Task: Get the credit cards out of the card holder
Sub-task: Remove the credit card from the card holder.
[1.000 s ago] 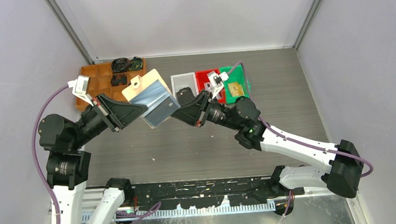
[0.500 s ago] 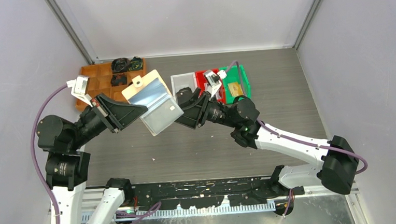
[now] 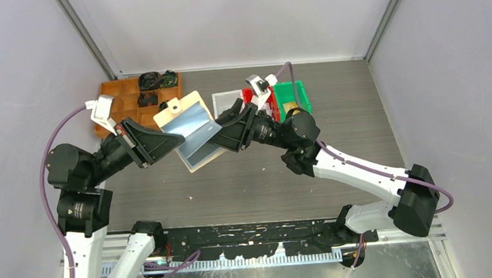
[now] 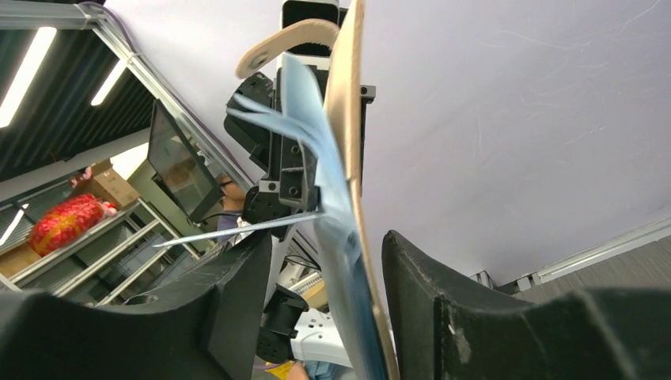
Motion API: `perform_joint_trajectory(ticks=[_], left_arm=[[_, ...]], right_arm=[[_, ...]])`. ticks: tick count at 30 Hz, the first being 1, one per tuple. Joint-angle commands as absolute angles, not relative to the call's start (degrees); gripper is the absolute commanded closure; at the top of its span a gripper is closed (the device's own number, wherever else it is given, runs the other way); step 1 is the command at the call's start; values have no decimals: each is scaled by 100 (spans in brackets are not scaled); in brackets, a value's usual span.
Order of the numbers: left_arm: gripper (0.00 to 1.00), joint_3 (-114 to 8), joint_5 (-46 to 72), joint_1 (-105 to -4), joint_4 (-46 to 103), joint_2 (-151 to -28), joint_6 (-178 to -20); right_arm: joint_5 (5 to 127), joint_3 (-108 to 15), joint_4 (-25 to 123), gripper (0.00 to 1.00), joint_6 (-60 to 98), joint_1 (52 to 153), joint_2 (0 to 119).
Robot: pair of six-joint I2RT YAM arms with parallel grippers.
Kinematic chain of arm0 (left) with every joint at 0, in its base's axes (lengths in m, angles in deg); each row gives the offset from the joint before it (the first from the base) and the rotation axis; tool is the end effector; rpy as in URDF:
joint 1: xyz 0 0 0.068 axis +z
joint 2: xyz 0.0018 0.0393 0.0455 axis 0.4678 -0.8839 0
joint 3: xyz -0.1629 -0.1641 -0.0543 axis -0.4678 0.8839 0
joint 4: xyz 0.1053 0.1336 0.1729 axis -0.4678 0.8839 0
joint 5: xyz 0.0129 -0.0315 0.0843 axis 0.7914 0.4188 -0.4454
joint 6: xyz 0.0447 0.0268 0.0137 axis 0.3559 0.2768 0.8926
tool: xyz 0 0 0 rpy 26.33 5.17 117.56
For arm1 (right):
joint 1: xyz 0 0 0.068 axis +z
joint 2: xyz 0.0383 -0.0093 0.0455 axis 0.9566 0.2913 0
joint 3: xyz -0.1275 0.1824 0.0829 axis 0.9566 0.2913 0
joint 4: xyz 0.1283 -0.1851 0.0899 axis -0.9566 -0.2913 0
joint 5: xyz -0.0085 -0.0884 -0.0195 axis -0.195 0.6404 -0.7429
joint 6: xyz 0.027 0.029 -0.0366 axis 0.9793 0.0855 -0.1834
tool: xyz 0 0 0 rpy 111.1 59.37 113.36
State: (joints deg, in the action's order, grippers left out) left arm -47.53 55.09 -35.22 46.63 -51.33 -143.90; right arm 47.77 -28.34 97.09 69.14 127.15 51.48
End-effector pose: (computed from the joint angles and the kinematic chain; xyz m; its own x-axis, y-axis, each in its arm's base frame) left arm 0.0960 -0.0401 0.4361 -0.5657 -0.4607 -0.6839 0.6445 0.2703 -0.7152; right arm 0.1488 0.2325 0.3851 -0.6269 0.4178 -0.6575 -0.7742 -0.2400 0.5857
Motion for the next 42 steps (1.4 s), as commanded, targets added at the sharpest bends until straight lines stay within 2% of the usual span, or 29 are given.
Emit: perform_joint_trajectory(ticks=[1, 8, 11, 13, 14, 18, 21, 24, 26, 34, 38, 42], left_arm=[[100, -4731, 5880, -3512, 4336, -5080, -14343], [100, -4615, 6036, -3512, 4310, -4981, -14269], [100, -4677, 5726, -3510, 4572, -4906, -13981], [91, -4794, 5336, -3511, 4923, -4841, -13643], [81, -4843, 5067, -3511, 5071, -4791, -13484], [62, -4909, 4351, -3512, 5319, -4627, -13196], [43, -5053, 4065, -3510, 5545, -4608, -13075], [35, -5164, 4067, -3510, 5526, -4594, -13004], [30, -5220, 4566, -3514, 5440, -4723, -13038], [26, -4891, 6604, -3512, 5833, -5216, -12631], [26, -4956, 6920, -3513, 6896, -5318, -11511], [32, -4996, 6792, -3514, 7401, -5283, -10884]], right_arm=[[4645, -3300, 9794, 44, 6890, 12698, 5274], [4565, -3279, 10224, 60, 7305, 12700, 5359], [4555, -3161, 10446, 74, 7548, 12702, 5339], [4591, -3075, 10445, 84, 7618, 12702, 5315], [4607, -3009, 10430, 88, 7632, 12703, 5293], [4735, -2786, 10213, 99, 7609, 12687, 5146], [4750, -2664, 9859, 99, 7513, 12675, 4974], [4689, -2678, 9091, 99, 7220, 12638, 4757], [4542, -2832, 8401, 99, 6927, 12638, 4647], [3343, -4259, 5508, 99, 5692, 12617, 4984], [2811, -4927, 4452, 99, 5179, 12621, 5298], [2404, -5412, 3790, 99, 4767, 12617, 5563]])
